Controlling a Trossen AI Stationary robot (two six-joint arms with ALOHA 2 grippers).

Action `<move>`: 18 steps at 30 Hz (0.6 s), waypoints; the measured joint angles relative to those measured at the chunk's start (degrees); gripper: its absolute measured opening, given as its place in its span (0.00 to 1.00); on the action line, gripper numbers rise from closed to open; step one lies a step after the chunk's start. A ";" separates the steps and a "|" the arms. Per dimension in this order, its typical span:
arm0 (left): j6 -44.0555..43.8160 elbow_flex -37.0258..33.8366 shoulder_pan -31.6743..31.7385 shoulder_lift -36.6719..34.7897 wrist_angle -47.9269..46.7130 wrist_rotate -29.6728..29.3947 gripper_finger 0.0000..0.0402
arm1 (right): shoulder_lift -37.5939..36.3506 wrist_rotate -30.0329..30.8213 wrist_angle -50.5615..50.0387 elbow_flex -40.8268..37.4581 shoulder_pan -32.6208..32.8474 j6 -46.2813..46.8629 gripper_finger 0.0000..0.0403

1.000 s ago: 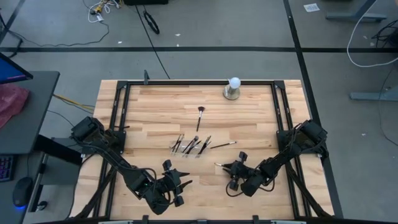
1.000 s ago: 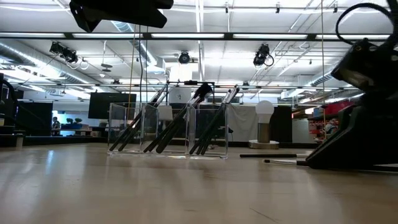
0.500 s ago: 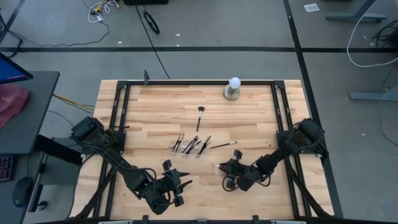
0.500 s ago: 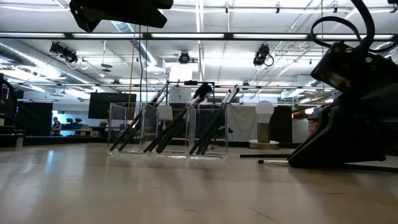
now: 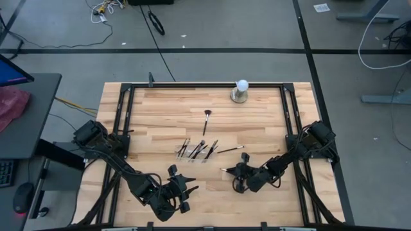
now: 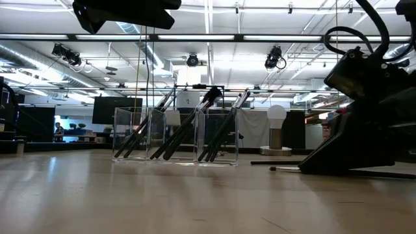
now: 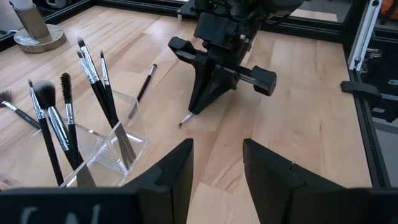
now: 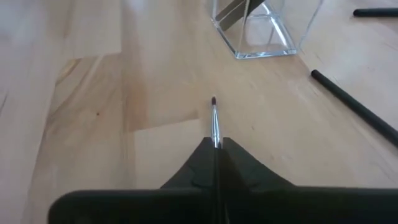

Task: Put items in baskets/containers
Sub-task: Put the eyeshadow brush into the transparent organizer

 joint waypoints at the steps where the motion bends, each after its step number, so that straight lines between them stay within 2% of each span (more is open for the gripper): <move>1: 0.00 0.00 0.00 0.00 0.00 0.00 0.35 | 0.00 -0.02 0.00 -0.02 0.00 -0.65 0.03; 9: 0.00 0.00 -0.01 0.00 0.02 0.01 0.35 | -0.18 0.07 3.37 -0.61 0.00 -6.61 0.02; 18: 1.14 0.00 0.00 0.16 0.38 -0.05 0.35 | -4.40 1.62 8.55 -1.03 1.45 -10.52 0.01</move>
